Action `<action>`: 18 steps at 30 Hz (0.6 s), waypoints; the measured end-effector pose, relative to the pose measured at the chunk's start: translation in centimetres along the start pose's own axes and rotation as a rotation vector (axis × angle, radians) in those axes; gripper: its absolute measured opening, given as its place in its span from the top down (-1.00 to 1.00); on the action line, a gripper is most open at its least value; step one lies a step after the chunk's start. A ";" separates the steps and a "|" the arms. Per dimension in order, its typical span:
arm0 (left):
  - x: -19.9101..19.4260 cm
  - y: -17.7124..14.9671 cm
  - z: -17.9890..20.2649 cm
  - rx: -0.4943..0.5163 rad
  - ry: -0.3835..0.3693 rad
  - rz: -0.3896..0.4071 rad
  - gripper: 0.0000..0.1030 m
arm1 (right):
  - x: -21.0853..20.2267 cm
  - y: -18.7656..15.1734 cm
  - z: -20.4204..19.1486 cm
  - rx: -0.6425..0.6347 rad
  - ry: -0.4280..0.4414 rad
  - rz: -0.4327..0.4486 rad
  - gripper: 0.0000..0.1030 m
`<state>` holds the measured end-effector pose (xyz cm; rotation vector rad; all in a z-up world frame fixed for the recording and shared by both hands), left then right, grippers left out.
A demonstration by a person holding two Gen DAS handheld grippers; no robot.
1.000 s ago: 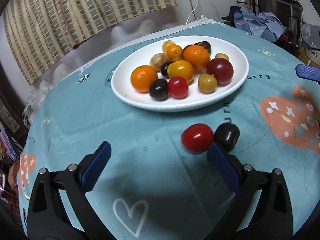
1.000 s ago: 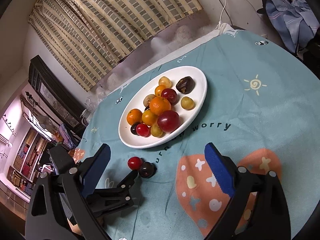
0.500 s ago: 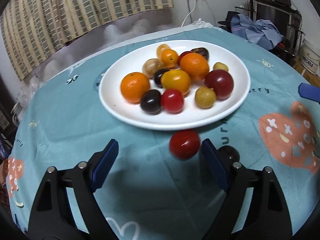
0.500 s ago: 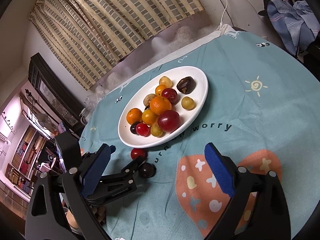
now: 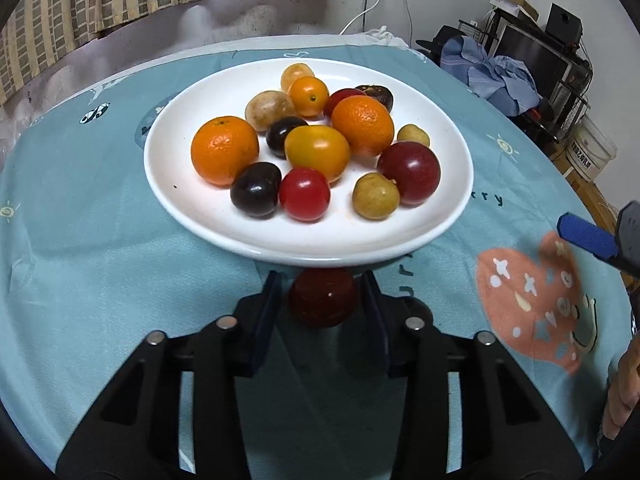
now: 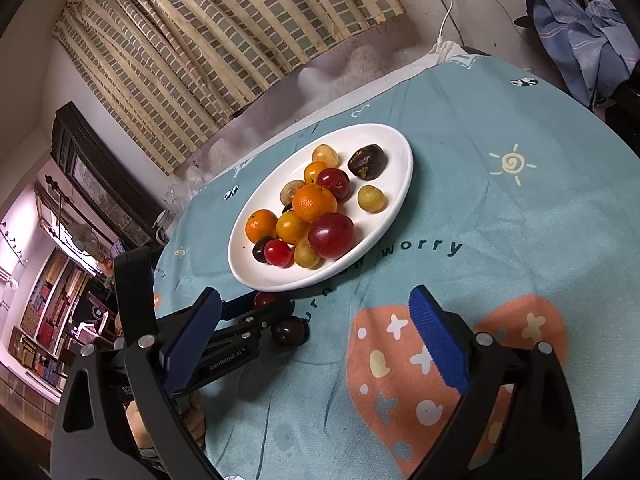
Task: Organize fruits
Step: 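Grasp the last red cherry tomato with the left tool and lift it, then grasp the last dark plum with the right tool while the left tool holds the tomato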
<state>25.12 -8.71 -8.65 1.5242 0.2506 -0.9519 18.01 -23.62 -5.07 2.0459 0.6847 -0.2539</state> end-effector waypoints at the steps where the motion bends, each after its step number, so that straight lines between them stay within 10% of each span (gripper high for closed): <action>1: 0.0 -0.1 -0.2 -0.008 0.000 0.005 0.29 | 0.1 -0.1 0.0 -0.006 -0.003 -0.008 -0.84; 9: -3.0 -1.9 -3.8 -0.129 -0.001 0.028 0.36 | 2.4 -3.1 -2.1 -0.224 -0.028 -0.135 -0.83; 18: -5.3 -3.6 -7.1 -0.182 0.081 0.055 0.37 | 5.6 -6.9 -4.7 -0.475 -0.080 -0.182 -0.27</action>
Point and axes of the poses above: each gripper's, at about its wrist camera, not at the fingertips, and x roughly the way its jaws point, z to its right, y to its top, the point moved 5 cm from there along x, roughly the way its jaws point, and after that the axes turned 10 degrees about z, right-handed, at the moved point
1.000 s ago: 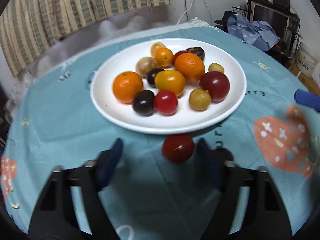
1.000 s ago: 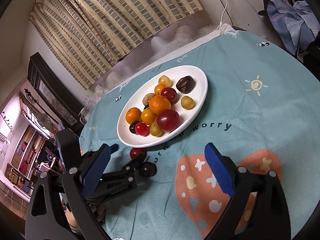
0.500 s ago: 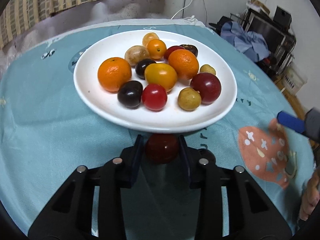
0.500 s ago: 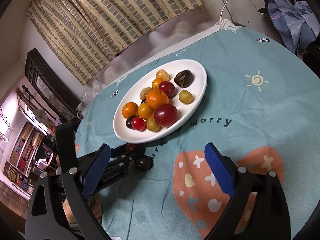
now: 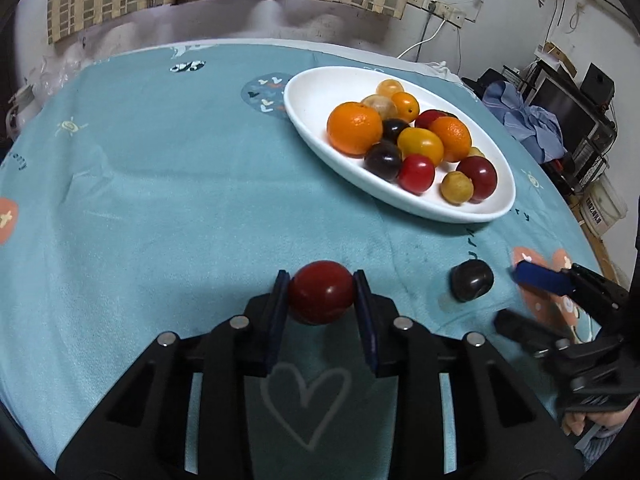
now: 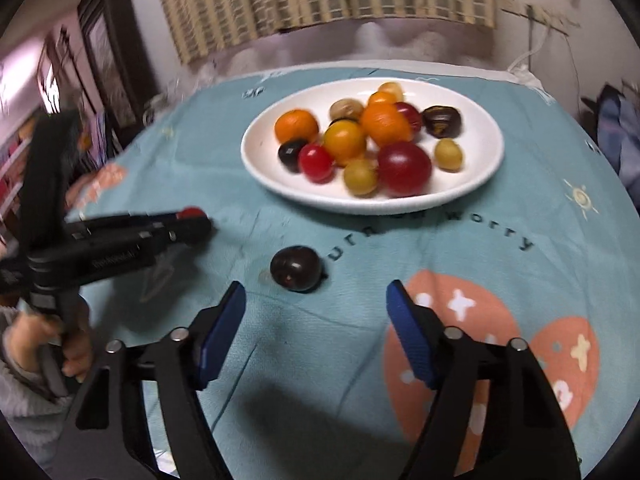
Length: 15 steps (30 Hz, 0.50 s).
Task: Organize fruits
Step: 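Grasp the last dark plum with the right tool while the left tool holds the tomato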
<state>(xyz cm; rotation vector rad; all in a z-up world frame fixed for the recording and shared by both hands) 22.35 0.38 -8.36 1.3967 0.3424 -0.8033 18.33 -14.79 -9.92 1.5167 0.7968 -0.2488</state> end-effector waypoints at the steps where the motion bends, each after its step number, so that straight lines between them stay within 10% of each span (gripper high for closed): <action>1: 0.0 0.0 0.1 0.010 0.007 0.003 0.37 | 0.5 -0.1 -0.1 -0.015 -0.015 -0.005 -0.22; 15: 0.3 -0.3 0.9 0.105 0.069 0.011 0.34 | 2.0 0.8 -1.1 -0.001 -0.018 -0.013 0.41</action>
Point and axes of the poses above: each gripper's, at about its wrist camera, not at the fingertips, and x roughly the way its jaws point, z to its right, y to its top, the point moved 5 cm from there along x, roughly the way its jaws point, and after that the axes turned 10 degrees about z, right-handed, at the moved point
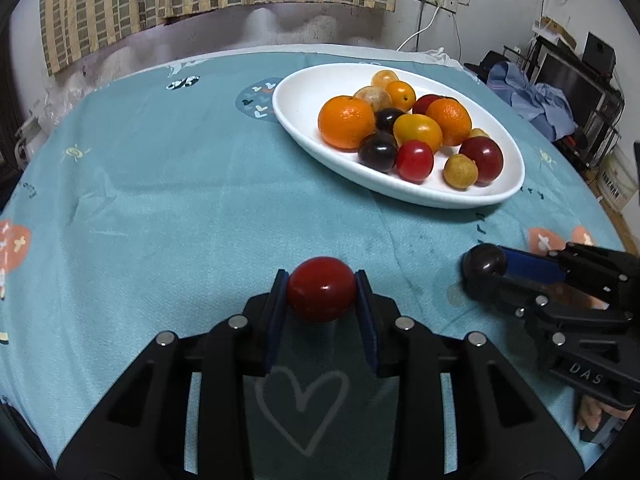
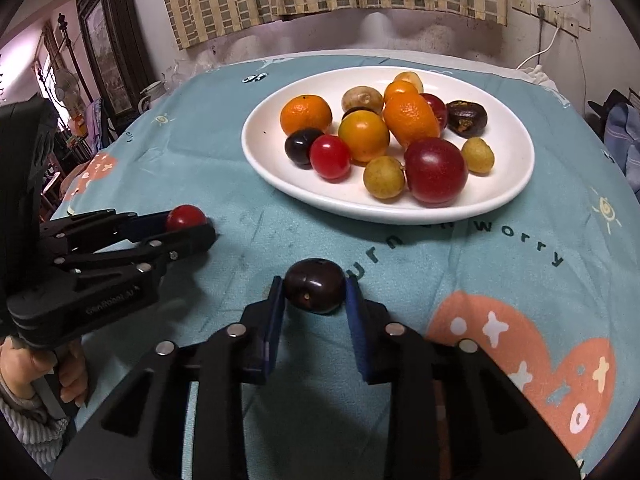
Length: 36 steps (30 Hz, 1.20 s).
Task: Organize fruits
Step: 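Grasp the last dark plum with the right tool while the left tool holds the tomato, then lower the tomato and dark plum onto the plate and open both tools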
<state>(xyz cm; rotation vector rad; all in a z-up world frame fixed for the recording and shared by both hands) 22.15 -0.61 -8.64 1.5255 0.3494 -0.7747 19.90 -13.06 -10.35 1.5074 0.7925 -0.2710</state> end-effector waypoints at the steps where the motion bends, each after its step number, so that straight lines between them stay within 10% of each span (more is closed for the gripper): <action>1: -0.1 0.1 0.1 0.009 0.006 0.006 0.34 | 0.0 -0.1 0.0 -0.004 0.001 -0.004 0.41; 19: -8.7 3.7 5.1 0.160 0.085 0.316 0.36 | -7.5 2.7 2.3 0.154 0.090 0.167 0.41; 36: -8.2 7.3 4.3 0.107 0.045 0.321 0.36 | -9.1 6.1 5.4 0.225 0.075 0.222 0.41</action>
Point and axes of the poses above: each gripper's, at about its wrist camera, not at the fingertips, and x roughly the way its jaws point, z to its right, y to its top, the point moved 5 cm from there along x, roughly the way its jaws point, and after that the axes turned 10 degrees about z, right-handed, at the moved point
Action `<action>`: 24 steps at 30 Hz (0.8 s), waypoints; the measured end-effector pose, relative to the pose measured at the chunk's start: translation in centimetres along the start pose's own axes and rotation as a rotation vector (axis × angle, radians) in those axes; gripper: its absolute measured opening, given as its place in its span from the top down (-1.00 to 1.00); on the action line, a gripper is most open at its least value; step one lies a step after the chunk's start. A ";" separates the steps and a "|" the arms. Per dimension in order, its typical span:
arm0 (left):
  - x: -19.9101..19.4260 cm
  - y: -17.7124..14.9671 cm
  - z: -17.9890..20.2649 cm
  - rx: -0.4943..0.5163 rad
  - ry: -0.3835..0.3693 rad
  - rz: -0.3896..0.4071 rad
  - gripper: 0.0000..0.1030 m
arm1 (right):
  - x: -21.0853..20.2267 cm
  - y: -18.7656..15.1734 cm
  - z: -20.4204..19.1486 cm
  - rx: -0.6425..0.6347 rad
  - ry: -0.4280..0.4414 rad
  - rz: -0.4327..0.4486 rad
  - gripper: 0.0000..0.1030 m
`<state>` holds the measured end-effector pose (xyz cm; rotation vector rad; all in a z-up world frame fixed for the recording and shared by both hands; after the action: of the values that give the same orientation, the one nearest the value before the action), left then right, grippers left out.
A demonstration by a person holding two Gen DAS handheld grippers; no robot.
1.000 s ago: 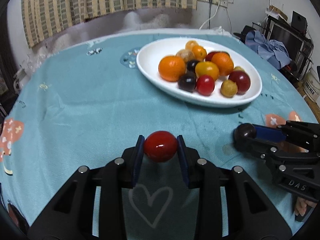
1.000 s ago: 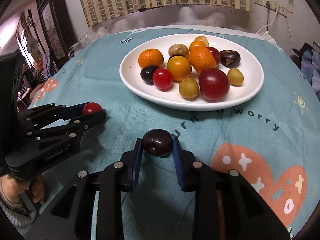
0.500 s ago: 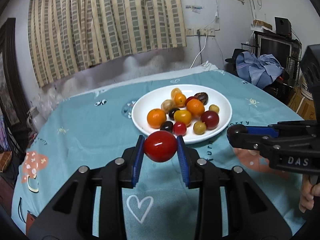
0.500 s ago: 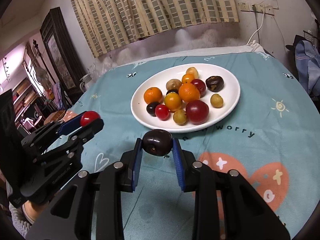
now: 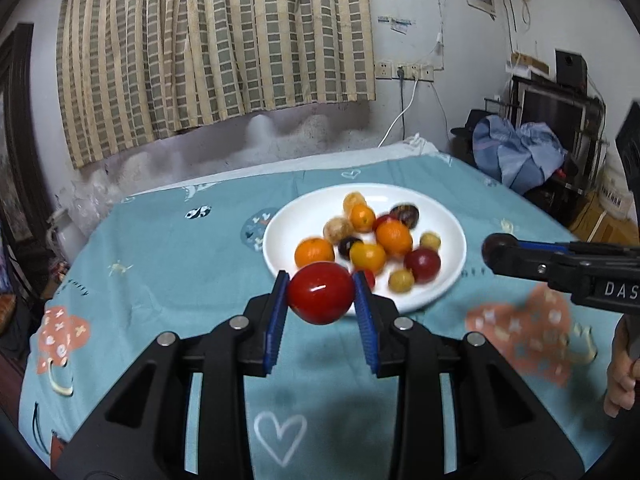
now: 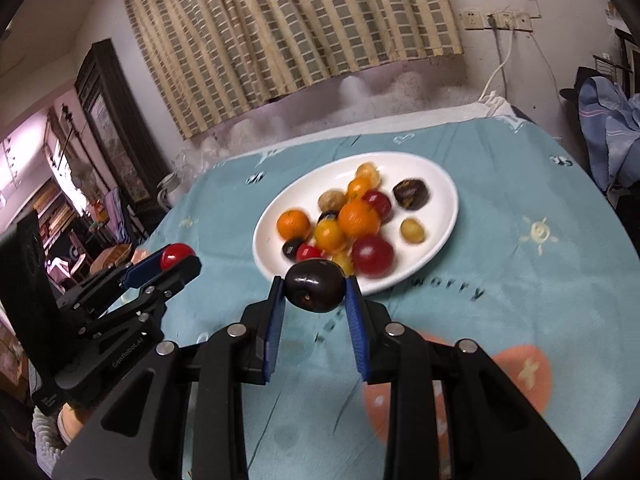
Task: Organize fruits
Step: 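Lower the tomato and dark plum onto the plate and open both tools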
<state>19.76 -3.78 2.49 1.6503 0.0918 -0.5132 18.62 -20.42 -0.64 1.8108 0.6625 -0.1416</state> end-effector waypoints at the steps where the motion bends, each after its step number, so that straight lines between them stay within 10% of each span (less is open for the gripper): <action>1: 0.5 0.6 -0.1 -0.009 -0.012 -0.007 0.36 | 0.3 1.1 0.4 0.007 -0.007 0.004 0.41; 13: 11.3 -0.6 0.1 -0.145 -0.089 -0.177 0.35 | 9.7 2.9 4.7 0.110 -0.065 -0.094 0.38; 15: 11.8 -1.1 -0.3 -0.175 -0.089 -0.182 -0.12 | 10.6 2.7 5.3 0.146 -0.070 -0.106 0.30; 18: 11.0 -0.7 -0.7 -0.179 -0.077 -0.158 -0.50 | 10.3 2.9 5.5 0.187 -0.081 -0.096 -0.51; 24: 6.5 0.0 -2.0 -0.231 -0.041 -0.103 -0.80 | 5.3 3.4 3.7 0.206 -0.014 -0.031 -0.54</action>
<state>26.08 -3.39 0.12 1.4138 0.1995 -0.5917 25.56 -22.48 -1.26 1.9949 0.6867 -0.2509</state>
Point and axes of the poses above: each gripper's, at about its wrist camera, not at the fingertips, and x roughly the way its jaws point, z to its right, y to its top, the point moved 5 cm from there along x, roughly the way its jaws point, and after that the axes turned 10 degrees about z, right-handed, at the moved point
